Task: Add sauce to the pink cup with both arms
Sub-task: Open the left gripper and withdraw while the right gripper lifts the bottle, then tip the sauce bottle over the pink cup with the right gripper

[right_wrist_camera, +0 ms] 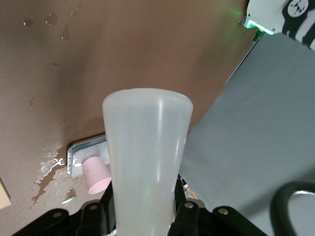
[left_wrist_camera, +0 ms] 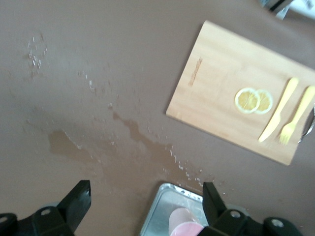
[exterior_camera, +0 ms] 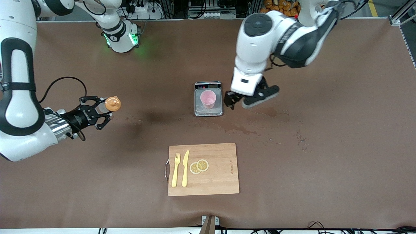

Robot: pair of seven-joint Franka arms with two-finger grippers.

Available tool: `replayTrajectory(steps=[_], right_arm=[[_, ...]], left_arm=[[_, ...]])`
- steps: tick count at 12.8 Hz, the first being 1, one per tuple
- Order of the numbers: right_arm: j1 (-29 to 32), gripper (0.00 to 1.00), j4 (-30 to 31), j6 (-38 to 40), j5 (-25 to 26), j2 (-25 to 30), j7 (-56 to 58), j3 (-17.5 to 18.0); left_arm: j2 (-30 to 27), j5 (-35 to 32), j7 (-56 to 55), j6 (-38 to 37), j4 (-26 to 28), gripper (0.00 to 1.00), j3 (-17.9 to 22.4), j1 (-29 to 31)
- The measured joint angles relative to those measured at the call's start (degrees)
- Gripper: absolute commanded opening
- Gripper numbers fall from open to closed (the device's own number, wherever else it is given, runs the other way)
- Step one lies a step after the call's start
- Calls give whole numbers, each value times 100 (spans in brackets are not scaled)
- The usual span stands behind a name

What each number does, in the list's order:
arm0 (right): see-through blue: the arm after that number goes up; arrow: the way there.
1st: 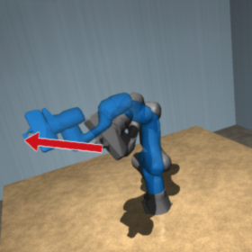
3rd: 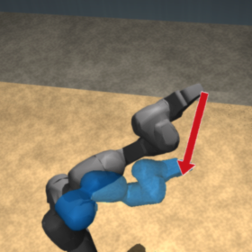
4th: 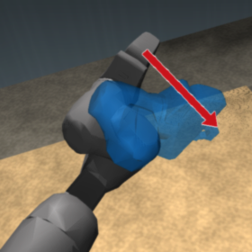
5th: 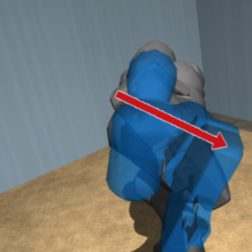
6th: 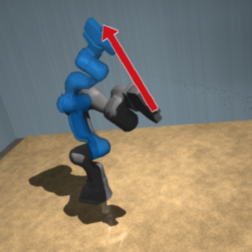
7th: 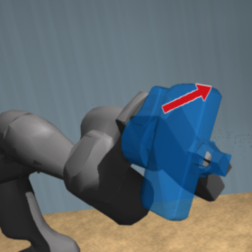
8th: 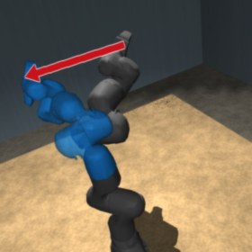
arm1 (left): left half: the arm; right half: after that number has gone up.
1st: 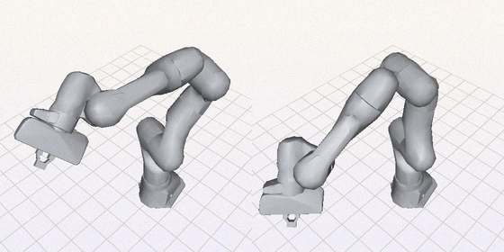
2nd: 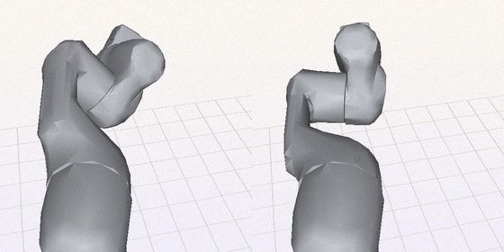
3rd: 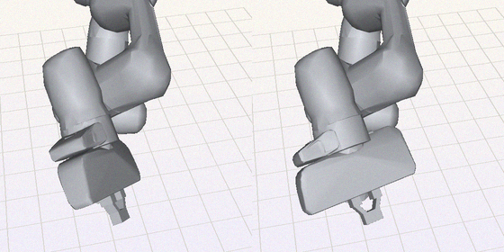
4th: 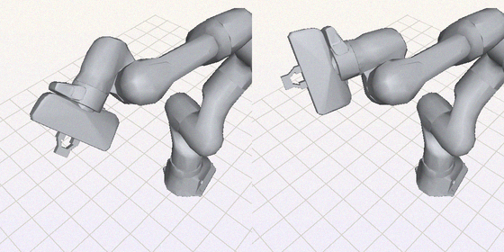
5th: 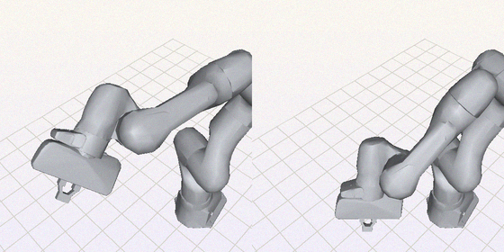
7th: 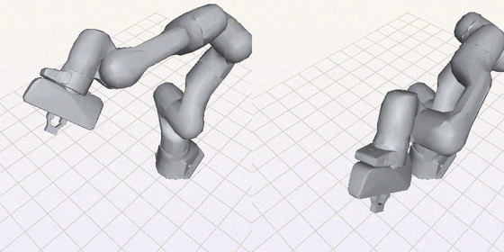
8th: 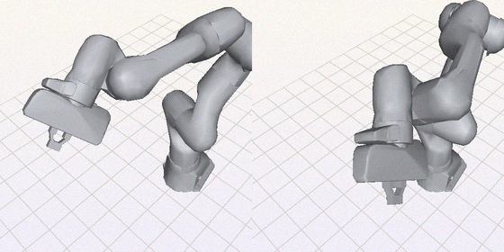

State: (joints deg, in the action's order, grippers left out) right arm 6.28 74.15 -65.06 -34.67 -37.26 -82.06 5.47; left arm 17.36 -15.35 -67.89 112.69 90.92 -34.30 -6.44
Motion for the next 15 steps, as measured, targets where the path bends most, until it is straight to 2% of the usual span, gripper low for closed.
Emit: replayTrajectory(steps=[5,9,11,13,15], right_arm=[[-847,47,-152,-460,61,3,-1430,-5],[-1688,47,-219,-693,923,5,-2247,-12],[-1958,47,-282,-707,1119,6,-2604,-20],[-2156,47,-295,-741,1381,5,-2958,-28],[-2412,44,-294,-811,1650,-3,-3380,-34]], left_arm=[[28,189,1475,-731,-473,100,20,1056],[-67,613,2656,-1093,-765,100,106,1475],[-317,844,3380,-1477,-818,100,644,1397],[-620,1215,3898,-1746,-823,100,1425,1096],[-858,1338,4312,-1964,-819,100,1853,999]])
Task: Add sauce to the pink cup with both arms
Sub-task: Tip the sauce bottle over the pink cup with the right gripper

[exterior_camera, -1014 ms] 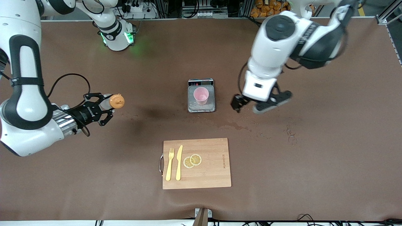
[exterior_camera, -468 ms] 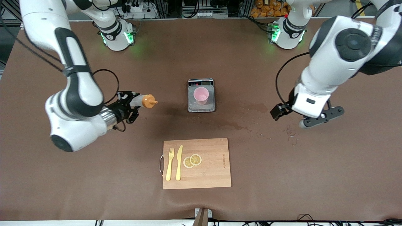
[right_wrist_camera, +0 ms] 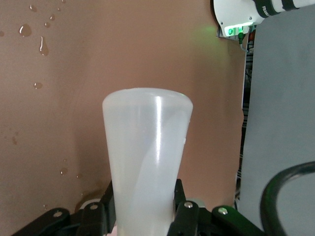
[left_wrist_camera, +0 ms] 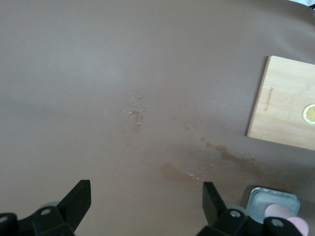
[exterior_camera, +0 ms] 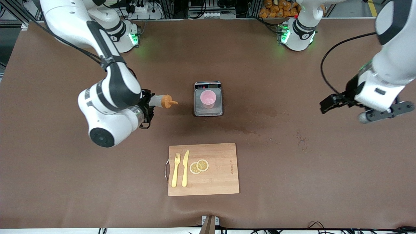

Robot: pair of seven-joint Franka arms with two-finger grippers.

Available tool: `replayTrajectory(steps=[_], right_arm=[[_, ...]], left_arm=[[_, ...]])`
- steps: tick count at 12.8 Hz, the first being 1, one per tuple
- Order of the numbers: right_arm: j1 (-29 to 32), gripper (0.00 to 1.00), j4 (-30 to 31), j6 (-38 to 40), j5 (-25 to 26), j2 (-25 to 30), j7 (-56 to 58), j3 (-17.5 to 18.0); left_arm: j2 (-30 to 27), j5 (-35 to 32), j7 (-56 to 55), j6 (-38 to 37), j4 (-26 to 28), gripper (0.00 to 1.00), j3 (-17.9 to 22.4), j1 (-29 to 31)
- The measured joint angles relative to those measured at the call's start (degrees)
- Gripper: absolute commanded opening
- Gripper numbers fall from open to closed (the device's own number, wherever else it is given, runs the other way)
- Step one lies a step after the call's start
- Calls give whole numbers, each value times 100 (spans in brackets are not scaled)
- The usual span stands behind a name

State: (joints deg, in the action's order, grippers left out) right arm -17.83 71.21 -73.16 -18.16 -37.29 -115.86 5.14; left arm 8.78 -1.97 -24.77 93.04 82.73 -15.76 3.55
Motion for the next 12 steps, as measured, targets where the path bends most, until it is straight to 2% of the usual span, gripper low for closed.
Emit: replayTrajectory(steps=[4,6,12], right_arm=[[-411,44,0,-187,183,-28,-732,-15],[-655,44,4,-223,442,-69,-1077,-16],[-1338,43,15,-370,732,-238,-1920,-33]], left_arm=[[-375,56,953,-154,186,100,607,-83],[-562,86,1280,-180,398,100,830,-86],[-763,92,1344,-354,517,100,868,-147]])
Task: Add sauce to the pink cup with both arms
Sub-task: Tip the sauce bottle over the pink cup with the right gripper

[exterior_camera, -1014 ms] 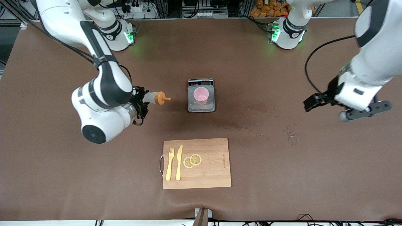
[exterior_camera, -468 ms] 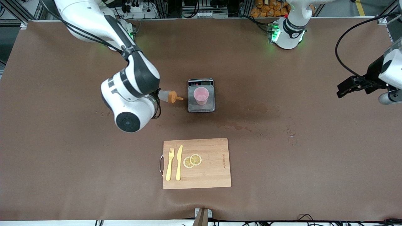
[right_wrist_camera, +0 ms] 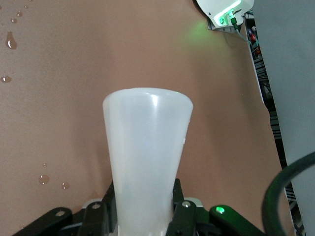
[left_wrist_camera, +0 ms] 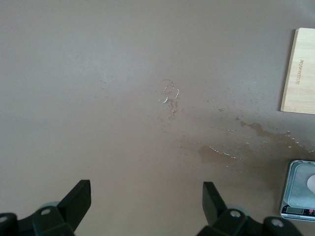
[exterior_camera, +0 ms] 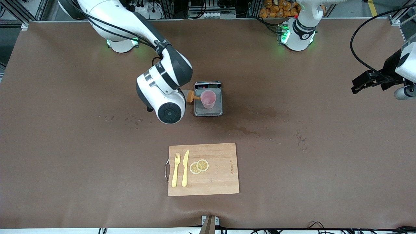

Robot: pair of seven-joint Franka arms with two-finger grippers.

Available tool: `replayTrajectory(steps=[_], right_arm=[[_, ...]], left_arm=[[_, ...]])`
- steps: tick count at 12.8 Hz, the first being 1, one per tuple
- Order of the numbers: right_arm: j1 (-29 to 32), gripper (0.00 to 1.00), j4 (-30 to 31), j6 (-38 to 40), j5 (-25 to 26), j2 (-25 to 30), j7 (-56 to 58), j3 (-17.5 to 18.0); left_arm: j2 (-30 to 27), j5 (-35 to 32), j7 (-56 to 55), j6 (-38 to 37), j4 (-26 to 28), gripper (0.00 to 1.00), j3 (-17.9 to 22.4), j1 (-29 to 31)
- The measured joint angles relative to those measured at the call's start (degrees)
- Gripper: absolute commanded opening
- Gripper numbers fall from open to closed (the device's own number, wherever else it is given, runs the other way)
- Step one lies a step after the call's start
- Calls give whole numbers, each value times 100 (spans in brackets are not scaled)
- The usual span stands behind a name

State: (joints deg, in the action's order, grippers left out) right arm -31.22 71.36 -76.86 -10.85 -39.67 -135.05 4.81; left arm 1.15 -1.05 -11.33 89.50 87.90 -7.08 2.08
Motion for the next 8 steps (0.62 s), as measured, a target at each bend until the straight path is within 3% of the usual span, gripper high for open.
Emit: replayTrajectory(steps=[4,8], right_arm=[[-210,43,20,7,412,-87,-242,-1],[-339,32,24,8,630,-201,-281,-2]], left_arm=[[-25,0,1,-28,21,100,172,-146],[-27,119,1,-50,47,100,219,-176]])
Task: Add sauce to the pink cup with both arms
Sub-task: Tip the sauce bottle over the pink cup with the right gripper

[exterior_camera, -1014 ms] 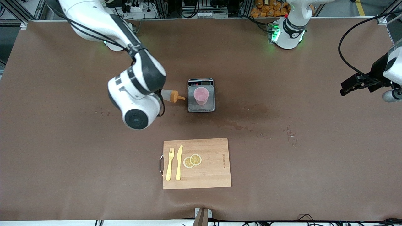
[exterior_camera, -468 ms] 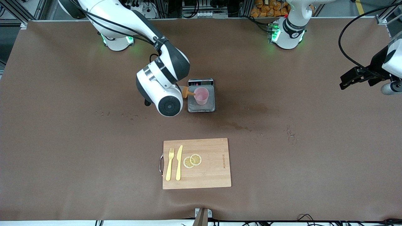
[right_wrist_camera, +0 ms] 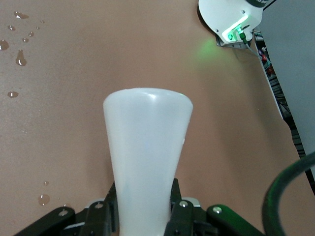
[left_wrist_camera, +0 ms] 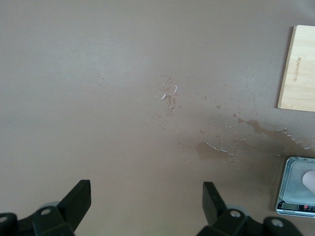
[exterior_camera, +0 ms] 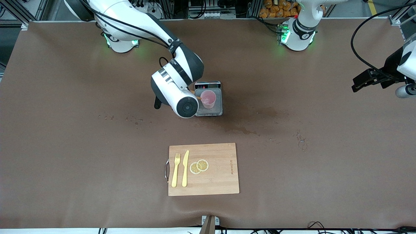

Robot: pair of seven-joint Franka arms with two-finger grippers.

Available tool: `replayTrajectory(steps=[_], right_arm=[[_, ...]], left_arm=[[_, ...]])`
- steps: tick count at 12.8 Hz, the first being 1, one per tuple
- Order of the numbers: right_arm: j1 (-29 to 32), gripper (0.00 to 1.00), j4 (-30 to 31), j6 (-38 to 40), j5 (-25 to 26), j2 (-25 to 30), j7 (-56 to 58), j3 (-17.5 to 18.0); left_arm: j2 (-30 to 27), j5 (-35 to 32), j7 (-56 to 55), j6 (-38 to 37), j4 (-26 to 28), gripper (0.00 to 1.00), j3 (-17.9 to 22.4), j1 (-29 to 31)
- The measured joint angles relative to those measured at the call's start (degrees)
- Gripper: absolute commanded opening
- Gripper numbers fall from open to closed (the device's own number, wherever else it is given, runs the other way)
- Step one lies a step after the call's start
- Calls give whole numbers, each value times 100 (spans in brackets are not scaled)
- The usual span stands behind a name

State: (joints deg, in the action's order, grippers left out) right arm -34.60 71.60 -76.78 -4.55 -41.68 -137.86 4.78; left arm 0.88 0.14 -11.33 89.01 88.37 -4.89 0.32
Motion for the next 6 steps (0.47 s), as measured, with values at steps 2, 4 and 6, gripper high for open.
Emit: replayTrajectory(steps=[2,4,6], right_arm=[[-36,33,0,0,102,-7,-2,0],[-81,33,18,4,159,-19,9,0],[-86,33,22,6,188,-25,249,-13]], left_arm=[[0,8,0,0,21,100,0,-16],[0,8,0,0,26,100,2,-17],[0,8,0,0,27,100,3,-17]])
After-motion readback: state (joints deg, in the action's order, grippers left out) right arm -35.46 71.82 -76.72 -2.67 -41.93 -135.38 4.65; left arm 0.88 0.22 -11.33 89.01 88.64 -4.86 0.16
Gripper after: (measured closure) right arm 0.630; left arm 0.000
